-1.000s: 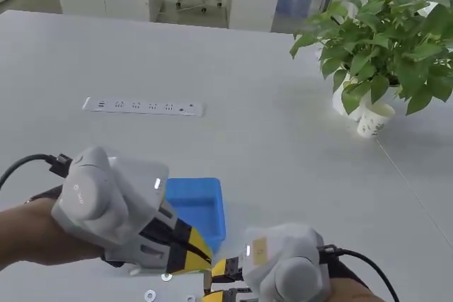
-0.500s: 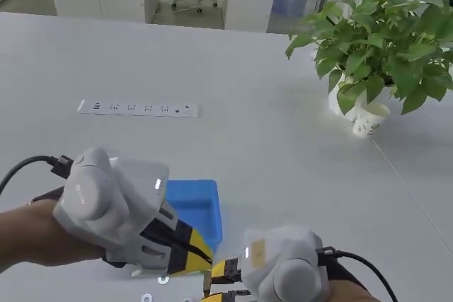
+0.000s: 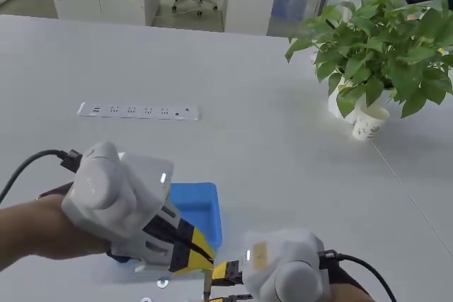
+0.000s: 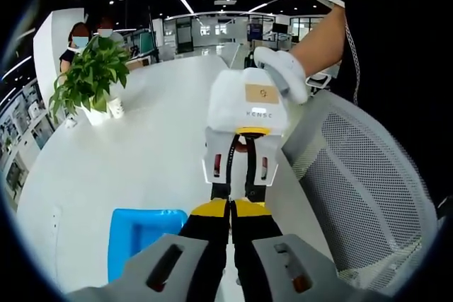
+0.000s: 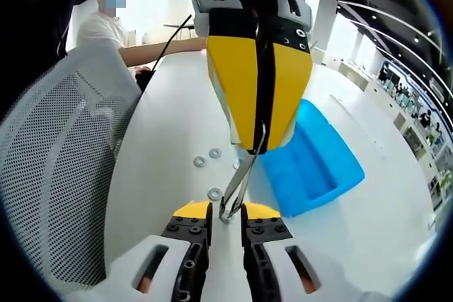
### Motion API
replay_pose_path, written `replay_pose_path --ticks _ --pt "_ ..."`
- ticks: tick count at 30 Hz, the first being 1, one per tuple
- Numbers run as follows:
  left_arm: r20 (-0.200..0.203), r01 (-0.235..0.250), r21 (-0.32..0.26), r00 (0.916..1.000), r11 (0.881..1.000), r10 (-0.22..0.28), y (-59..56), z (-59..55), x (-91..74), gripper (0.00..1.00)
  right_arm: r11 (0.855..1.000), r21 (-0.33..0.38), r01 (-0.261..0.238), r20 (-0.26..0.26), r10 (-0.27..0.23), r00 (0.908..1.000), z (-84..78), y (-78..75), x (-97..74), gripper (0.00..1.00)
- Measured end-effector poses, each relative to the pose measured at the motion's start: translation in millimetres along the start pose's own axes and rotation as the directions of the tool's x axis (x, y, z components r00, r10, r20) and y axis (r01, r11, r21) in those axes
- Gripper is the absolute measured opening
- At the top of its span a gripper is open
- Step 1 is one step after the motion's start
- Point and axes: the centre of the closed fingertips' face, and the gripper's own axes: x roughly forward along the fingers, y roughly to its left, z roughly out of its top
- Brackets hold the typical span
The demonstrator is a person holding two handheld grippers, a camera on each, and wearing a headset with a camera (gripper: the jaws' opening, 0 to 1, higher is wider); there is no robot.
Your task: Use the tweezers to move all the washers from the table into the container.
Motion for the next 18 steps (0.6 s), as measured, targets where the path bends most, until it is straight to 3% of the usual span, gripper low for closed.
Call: replay_pose_path --ticks 9,18 --pt "-0.013 0.013 -0.002 0.9998 1.000 -0.013 -0.7 -1.4 1.3 0.03 0.999 0.034 0.019 0.036 -0.020 0.9991 5.6 -6.0 -3.0 0.15" --pt "-0.022 0.025 -0.012 0.9994 1.000 -0.025 0.4 -3.4 2.8 0.03 0.998 0.055 0.006 0.046 -0.009 0.9989 6.1 -4.1 -2.3 0.12"
